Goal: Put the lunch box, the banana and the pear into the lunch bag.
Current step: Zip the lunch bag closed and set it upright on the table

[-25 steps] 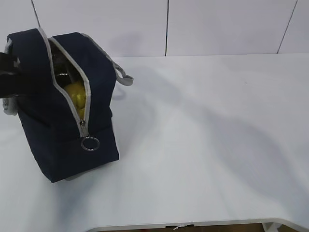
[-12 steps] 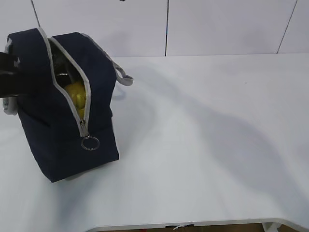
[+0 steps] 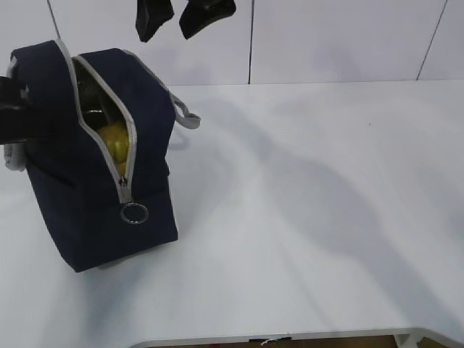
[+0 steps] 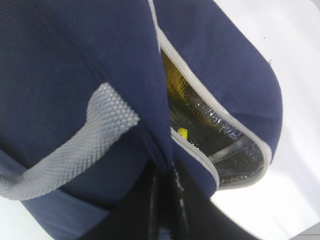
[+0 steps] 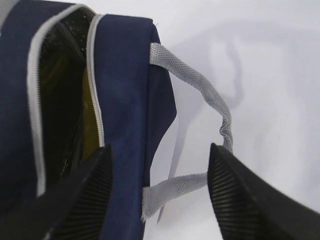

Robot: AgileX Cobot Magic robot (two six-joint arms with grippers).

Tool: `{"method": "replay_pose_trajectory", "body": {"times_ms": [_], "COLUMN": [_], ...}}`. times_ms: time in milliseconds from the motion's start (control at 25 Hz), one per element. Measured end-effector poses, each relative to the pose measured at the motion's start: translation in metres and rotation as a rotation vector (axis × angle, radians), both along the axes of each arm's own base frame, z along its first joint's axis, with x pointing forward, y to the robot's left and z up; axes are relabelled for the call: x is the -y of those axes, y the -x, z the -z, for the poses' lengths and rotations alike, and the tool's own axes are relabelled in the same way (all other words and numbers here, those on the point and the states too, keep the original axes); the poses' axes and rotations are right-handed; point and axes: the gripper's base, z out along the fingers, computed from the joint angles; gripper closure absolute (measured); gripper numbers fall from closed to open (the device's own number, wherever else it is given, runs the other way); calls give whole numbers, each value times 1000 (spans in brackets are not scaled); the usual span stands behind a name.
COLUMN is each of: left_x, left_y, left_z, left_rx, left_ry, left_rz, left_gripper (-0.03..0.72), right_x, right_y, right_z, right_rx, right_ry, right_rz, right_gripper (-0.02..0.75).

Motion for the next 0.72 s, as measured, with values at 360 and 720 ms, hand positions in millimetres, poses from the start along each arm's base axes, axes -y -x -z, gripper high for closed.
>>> {"method": "replay_pose_trajectory", "body": {"times_ms": [360, 720], "left_x": [0, 0], "left_y": [0, 0], "left_z": [0, 0], "left_rx": [2, 2], "left_ry": [-1, -1], "left_rz": [-1, -1], "left_gripper": [703, 703], "right_x": [-18, -28], "right_y": [-21, -28], "right_z": [43, 55], "right_rx": [-60, -35], "right_ry": [29, -18], "right_rz": [-58, -106], "right_gripper": [243, 346]}}
